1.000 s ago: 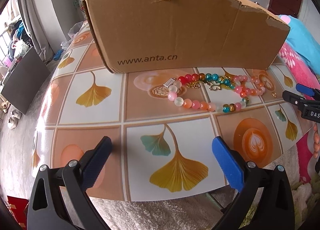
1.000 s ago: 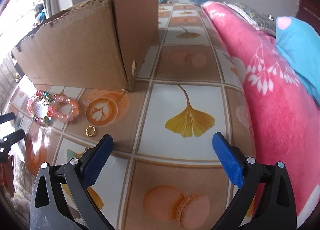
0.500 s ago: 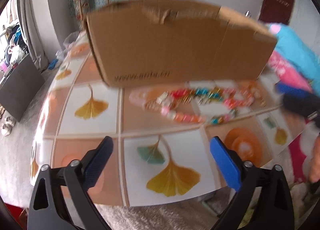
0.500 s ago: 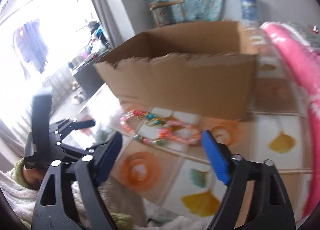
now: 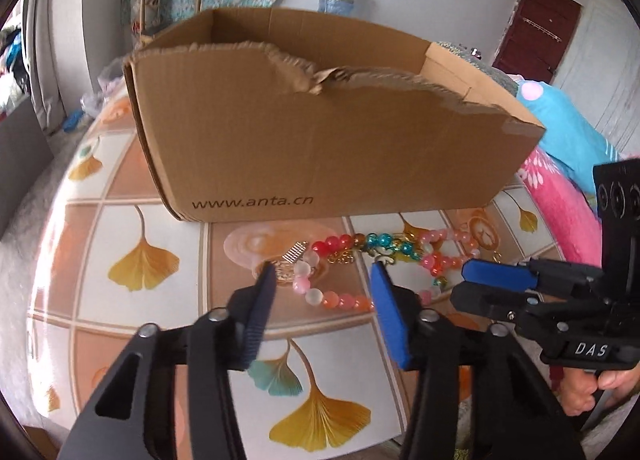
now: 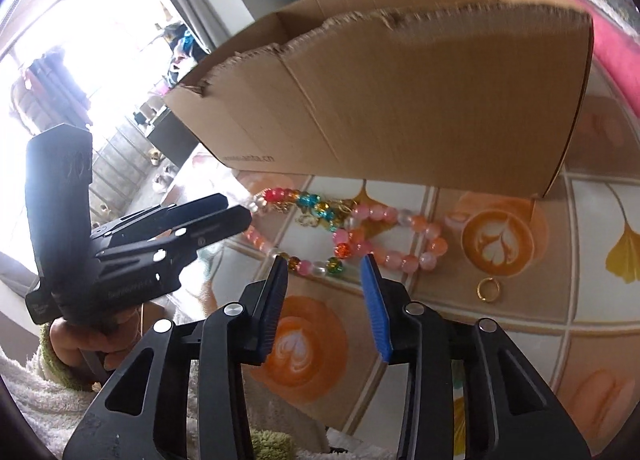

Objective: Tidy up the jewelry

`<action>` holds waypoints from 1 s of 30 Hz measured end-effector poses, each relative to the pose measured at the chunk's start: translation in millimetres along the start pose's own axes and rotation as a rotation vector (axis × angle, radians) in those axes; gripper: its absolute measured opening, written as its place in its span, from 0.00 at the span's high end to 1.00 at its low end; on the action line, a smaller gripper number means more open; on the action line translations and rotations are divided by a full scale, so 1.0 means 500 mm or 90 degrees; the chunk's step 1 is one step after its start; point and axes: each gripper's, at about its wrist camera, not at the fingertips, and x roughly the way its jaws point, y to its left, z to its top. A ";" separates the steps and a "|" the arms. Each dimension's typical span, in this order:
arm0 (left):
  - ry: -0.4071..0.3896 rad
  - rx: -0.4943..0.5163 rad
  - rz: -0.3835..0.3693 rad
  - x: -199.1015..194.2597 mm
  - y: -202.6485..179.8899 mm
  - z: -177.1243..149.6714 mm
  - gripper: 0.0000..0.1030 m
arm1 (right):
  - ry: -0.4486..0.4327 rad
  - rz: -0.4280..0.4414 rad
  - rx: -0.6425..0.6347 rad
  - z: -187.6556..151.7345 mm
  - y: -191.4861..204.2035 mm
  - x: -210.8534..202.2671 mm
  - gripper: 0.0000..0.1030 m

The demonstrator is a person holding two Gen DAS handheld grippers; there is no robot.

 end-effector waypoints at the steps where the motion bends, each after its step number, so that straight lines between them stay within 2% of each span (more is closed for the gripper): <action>1: 0.006 -0.002 -0.003 0.005 0.003 0.002 0.60 | 0.002 -0.001 0.003 0.000 -0.001 0.002 0.66; 8: 0.033 -0.007 0.006 0.021 0.014 0.008 0.74 | 0.010 -0.009 0.008 0.005 -0.005 0.006 0.67; 13: 0.034 0.015 0.023 0.027 0.003 0.006 0.90 | 0.011 -0.031 -0.011 0.015 0.004 0.007 0.77; 16: 0.032 0.040 0.030 0.026 -0.011 0.002 0.91 | 0.013 -0.046 -0.022 0.020 0.010 0.009 0.84; 17: 0.031 0.045 0.031 0.027 -0.016 0.002 0.91 | 0.016 -0.051 -0.025 0.021 0.012 0.012 0.92; 23: 0.011 0.069 0.015 -0.004 -0.040 -0.001 0.91 | 0.007 -0.049 -0.028 0.019 0.015 0.004 0.93; 30: 0.025 0.044 0.006 -0.028 -0.032 -0.015 0.91 | -0.005 -0.049 -0.061 0.014 0.027 -0.028 0.93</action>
